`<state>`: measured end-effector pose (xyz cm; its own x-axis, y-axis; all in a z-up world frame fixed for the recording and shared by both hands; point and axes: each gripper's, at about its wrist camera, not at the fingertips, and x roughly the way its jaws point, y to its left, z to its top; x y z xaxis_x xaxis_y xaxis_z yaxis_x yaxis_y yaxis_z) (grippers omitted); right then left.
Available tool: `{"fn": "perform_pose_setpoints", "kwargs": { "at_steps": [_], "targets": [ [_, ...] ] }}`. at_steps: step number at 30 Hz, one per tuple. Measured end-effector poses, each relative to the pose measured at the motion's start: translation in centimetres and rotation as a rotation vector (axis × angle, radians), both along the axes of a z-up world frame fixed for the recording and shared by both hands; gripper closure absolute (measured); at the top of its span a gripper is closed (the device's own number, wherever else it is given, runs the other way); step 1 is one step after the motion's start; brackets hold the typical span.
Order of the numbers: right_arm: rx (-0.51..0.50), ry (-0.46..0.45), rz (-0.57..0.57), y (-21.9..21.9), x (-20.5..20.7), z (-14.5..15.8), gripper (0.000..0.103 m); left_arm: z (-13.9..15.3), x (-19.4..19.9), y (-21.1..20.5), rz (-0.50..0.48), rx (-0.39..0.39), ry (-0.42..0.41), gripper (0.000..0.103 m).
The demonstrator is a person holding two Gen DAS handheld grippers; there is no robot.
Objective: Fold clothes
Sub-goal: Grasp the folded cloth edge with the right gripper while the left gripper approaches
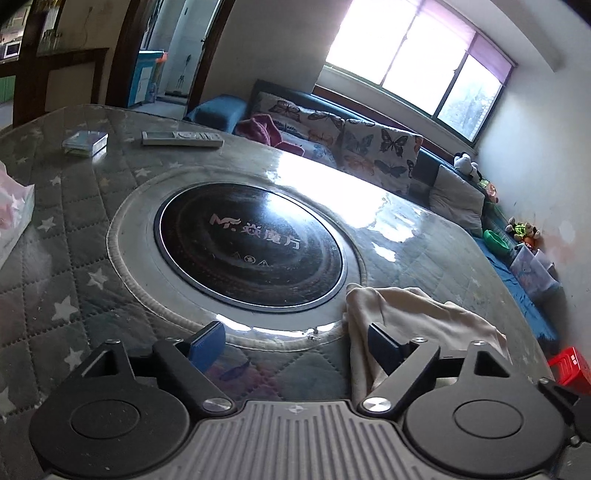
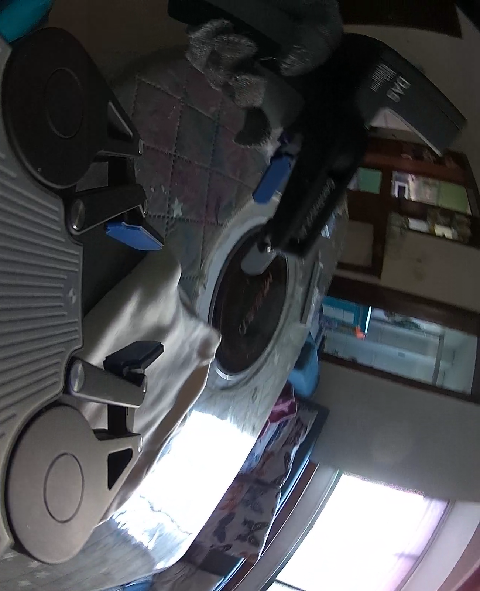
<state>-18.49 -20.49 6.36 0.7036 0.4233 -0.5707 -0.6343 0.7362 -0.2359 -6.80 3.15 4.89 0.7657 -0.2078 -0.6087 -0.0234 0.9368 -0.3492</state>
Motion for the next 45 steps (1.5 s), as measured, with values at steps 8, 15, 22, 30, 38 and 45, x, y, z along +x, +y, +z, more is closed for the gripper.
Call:
{"fn": "perform_pose_setpoints", "kwargs": {
  "at_steps": [8,15,22,30,38,45],
  "targets": [
    [-0.072,-0.015,0.080,1.8,0.9,-1.3,0.056,-0.6,1.6,-0.4,-0.010,-0.039,0.047,0.018],
    [-0.107,-0.022,0.105,2.7,1.8,-2.4,0.065,-1.6,3.1,-0.4,-0.015,-0.121,0.117,0.018],
    [-0.063,-0.009,0.085,2.2,2.5,-2.7,0.088,-2.1,3.9,-0.6,-0.015,-0.191,0.164,0.016],
    [0.169,0.114,0.022,-1.5,4.6,0.0,0.093,-2.6,4.8,-1.0,0.003,-0.312,0.200,0.014],
    [0.293,0.137,-0.006,-4.6,5.1,1.9,0.095,-3.4,6.2,-2.0,0.019,-0.514,0.262,0.013],
    [0.330,0.148,0.013,-6.0,4.5,2.3,0.095,-5.2,6.7,-3.1,0.017,-0.670,0.318,0.035]
  ]
}}
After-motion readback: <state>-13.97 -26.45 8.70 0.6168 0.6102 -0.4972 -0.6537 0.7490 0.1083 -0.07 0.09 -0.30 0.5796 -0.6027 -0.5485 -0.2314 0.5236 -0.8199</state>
